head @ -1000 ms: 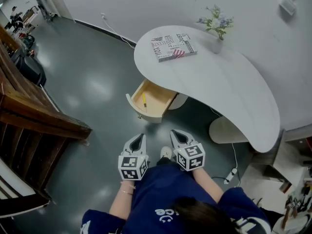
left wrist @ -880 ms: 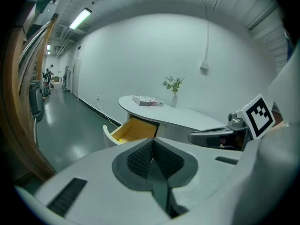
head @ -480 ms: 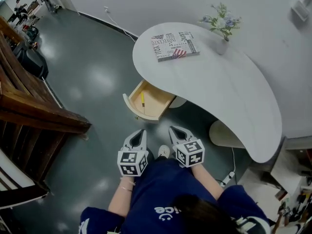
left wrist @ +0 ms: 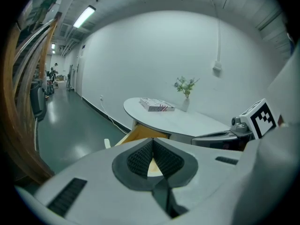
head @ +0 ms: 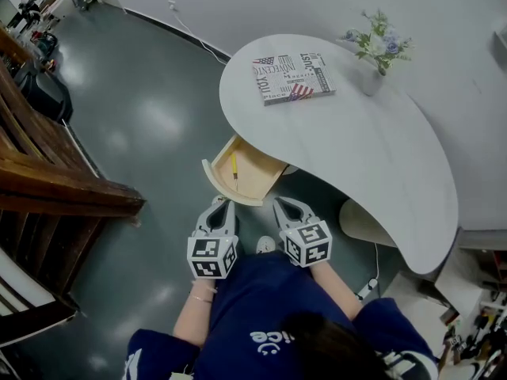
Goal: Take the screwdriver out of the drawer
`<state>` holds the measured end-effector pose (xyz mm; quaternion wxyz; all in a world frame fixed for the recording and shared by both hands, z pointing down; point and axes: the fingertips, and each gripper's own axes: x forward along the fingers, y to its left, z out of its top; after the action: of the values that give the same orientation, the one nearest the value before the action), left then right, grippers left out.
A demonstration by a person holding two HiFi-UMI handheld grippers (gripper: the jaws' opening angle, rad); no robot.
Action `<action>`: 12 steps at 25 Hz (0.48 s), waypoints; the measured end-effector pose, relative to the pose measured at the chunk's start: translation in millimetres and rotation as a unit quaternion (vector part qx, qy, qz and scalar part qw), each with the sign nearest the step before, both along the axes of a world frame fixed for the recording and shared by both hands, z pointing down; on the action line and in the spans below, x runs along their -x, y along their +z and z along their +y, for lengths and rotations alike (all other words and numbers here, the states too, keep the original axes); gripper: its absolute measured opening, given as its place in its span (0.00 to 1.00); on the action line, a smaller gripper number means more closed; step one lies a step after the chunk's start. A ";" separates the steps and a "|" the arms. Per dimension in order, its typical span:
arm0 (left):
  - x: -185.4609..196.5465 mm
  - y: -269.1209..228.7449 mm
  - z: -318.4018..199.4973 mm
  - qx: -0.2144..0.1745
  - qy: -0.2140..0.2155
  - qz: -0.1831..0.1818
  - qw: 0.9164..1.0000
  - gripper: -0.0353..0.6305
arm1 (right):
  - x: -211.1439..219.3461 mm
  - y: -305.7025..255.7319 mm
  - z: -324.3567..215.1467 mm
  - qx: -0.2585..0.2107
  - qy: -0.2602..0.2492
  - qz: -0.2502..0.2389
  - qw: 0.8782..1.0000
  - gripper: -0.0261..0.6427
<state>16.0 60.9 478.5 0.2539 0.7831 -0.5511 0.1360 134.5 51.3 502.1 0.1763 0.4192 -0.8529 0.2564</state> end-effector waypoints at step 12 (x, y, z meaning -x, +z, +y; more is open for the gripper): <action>55.9 16.2 -115.8 0.029 0.078 0.000 0.997 0.06 | 70.5 14.4 -83.5 0.029 0.004 0.048 0.998 0.05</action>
<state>-39.9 -55.0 494.7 0.2647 0.8162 -0.4841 0.1715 64.0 -32.1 516.5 0.2282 0.4296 -0.8337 0.2613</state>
